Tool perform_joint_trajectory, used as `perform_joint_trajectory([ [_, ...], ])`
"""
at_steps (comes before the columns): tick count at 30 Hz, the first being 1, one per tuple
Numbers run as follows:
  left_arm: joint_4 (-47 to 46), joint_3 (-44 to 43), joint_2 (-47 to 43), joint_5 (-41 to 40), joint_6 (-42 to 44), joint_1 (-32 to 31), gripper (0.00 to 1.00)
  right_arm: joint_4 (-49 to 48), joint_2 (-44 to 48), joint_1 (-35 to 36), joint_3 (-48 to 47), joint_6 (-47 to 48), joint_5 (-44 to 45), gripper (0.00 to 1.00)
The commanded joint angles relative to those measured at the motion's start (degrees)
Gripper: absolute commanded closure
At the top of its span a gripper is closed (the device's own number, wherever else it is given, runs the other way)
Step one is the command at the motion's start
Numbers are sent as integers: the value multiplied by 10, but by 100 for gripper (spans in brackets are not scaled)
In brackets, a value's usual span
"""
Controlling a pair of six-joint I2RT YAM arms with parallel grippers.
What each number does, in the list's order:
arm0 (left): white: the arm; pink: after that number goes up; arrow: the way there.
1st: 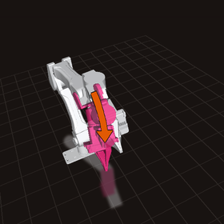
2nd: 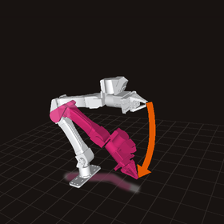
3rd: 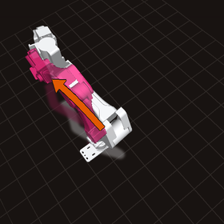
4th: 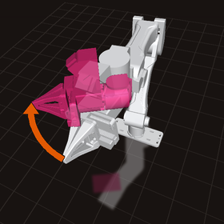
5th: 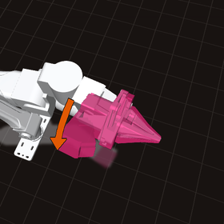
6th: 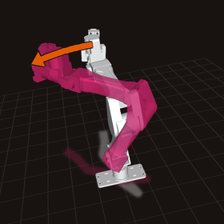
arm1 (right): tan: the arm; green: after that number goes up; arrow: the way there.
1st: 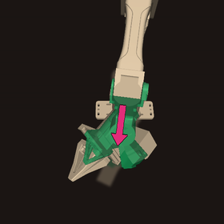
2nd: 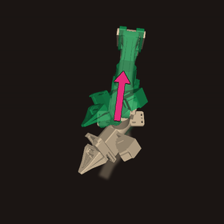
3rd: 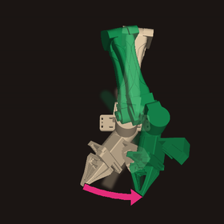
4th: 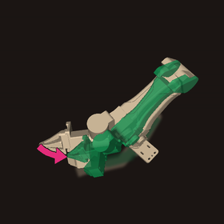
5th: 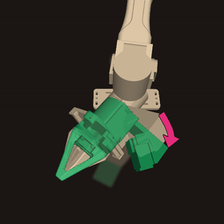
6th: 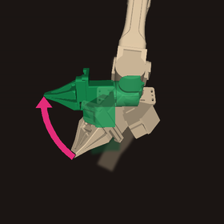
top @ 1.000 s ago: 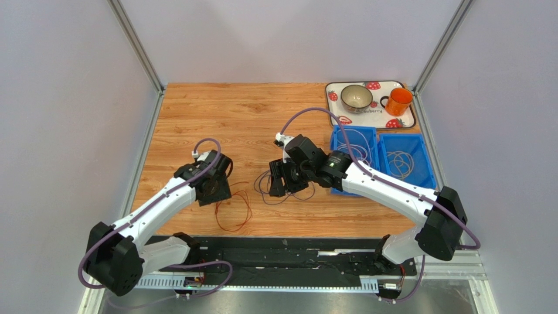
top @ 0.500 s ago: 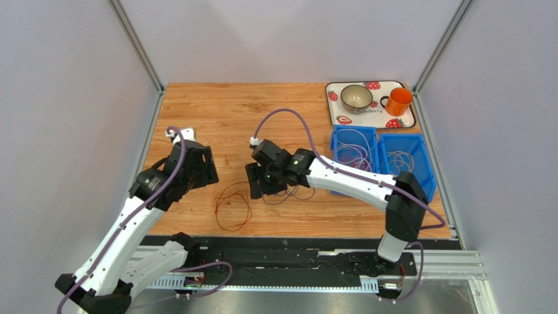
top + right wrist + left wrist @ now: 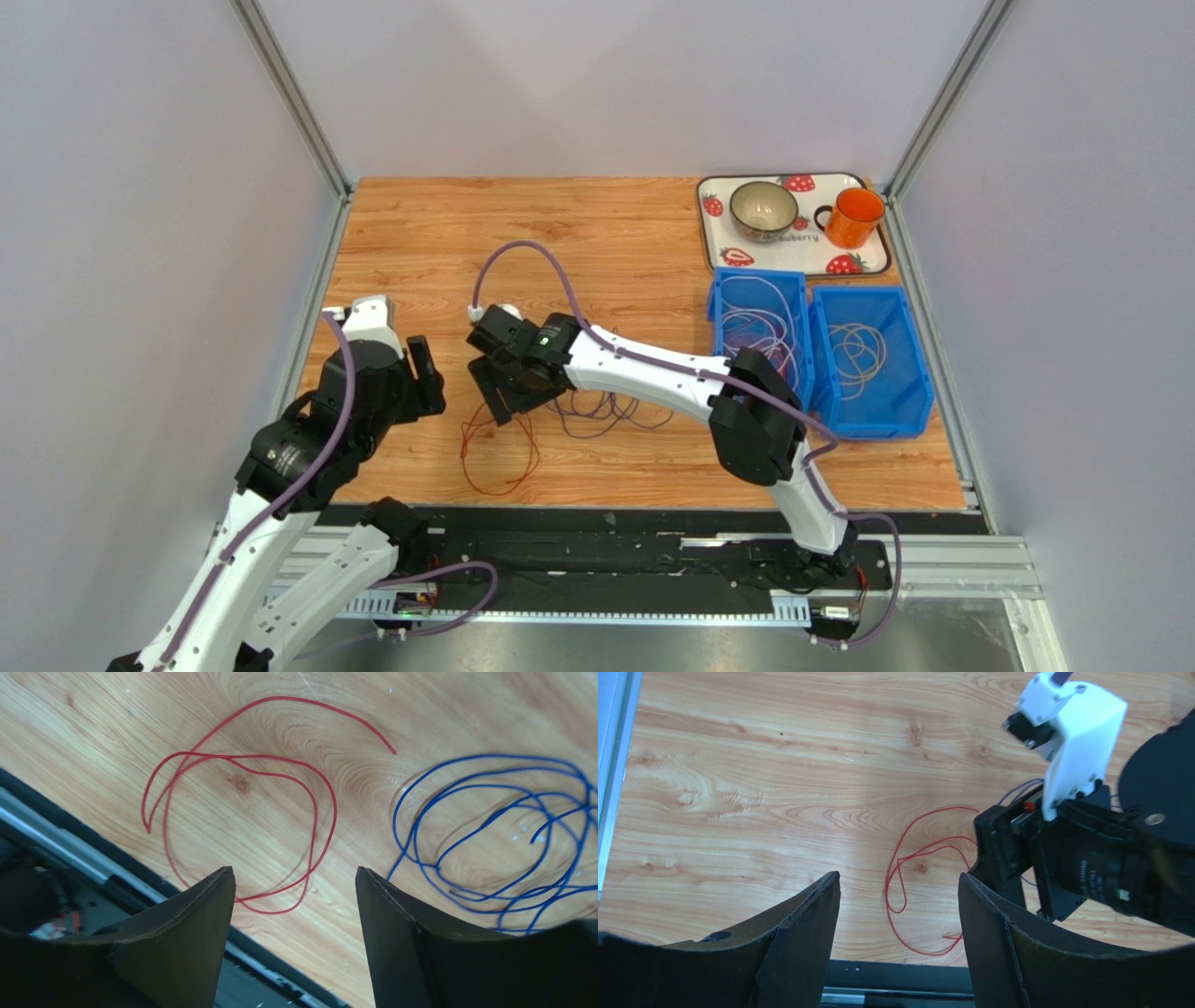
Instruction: Untangle the cables
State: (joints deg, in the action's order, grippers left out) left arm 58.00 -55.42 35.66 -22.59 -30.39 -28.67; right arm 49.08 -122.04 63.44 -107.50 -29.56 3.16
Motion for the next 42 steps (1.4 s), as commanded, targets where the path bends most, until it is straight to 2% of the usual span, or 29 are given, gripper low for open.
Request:
perform_joint_trajectory([
  [1,-34,8,-14,-4,21,4,29,4,-9,13,-33,143,69,30],
  [5,-35,9,-12,-2,24,4,30,-98,22,13,50,257,67,29],
  [7,-36,9,-10,1,24,5,30,-112,25,11,56,285,76,28],
  [13,-39,11,-5,7,27,5,31,-65,-16,4,-13,209,74,30],
  [16,-40,11,-2,9,28,6,32,-61,-24,5,-20,182,43,32],
  [26,-42,12,-1,11,30,8,32,-50,-12,5,35,112,16,39],
  [34,-42,12,-1,14,31,9,33,-23,6,10,87,1,-4,43],
  [42,-42,12,-2,16,31,9,34,-22,-7,27,85,-30,-5,45],
])
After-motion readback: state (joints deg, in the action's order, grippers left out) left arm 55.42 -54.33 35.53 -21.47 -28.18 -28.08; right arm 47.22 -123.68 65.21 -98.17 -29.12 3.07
